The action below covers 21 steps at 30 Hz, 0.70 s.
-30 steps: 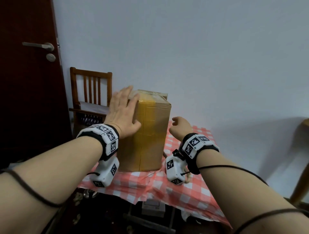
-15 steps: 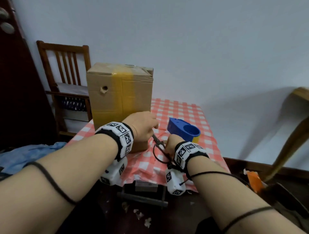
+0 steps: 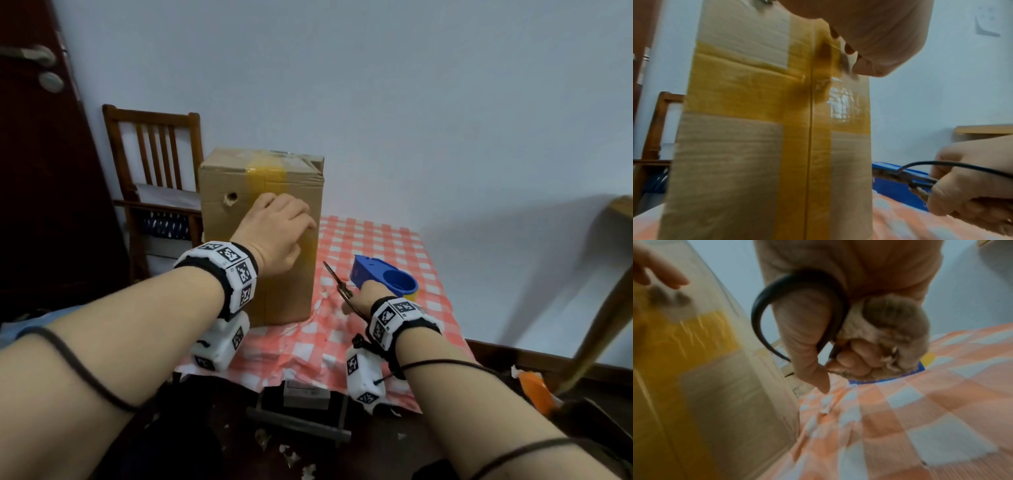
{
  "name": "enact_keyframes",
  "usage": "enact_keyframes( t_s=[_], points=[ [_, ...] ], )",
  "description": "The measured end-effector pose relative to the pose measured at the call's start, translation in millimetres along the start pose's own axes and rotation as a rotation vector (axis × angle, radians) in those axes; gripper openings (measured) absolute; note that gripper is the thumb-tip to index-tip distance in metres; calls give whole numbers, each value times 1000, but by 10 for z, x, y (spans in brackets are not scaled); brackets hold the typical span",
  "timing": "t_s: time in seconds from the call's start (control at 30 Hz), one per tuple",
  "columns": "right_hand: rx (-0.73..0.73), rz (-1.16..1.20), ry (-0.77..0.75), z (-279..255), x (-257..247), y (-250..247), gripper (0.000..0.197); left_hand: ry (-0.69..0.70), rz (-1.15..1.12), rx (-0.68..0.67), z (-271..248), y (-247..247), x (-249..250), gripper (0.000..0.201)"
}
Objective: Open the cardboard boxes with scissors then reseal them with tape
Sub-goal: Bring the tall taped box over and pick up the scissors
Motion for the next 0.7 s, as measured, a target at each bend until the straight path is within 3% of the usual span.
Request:
enact_keyframes(
  t_s=[0.2, 0.33, 0.47, 0.6, 0.7],
  points=[
    [130, 334, -53, -189, 4, -286, 25, -403, -170, 335, -183, -399, -339, 70],
    [359, 445, -118, -386, -16, -422, 17, -551, -408, 329, -351, -493, -525, 64],
    [517, 558, -213, -628, -93, -521, 11, -645, -542, 315, -467, -544, -545, 73],
    [535, 404, -329, -830, -183, -612, 9, -639, -541, 292, -466, -551, -535, 63],
    [482, 140, -309, -875, -291, -647, 25, -691, -547, 322, -451, -538, -548, 62]
  ],
)
Point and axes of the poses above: each hand's wrist, its own z-axis towards the middle knuckle, its own y-axis out of the palm, x = y × z, the point moved 3 cm from there along z, towards the middle knuckle, and after that the axes turned 12 degrees about -z, right-handed, at the moved point
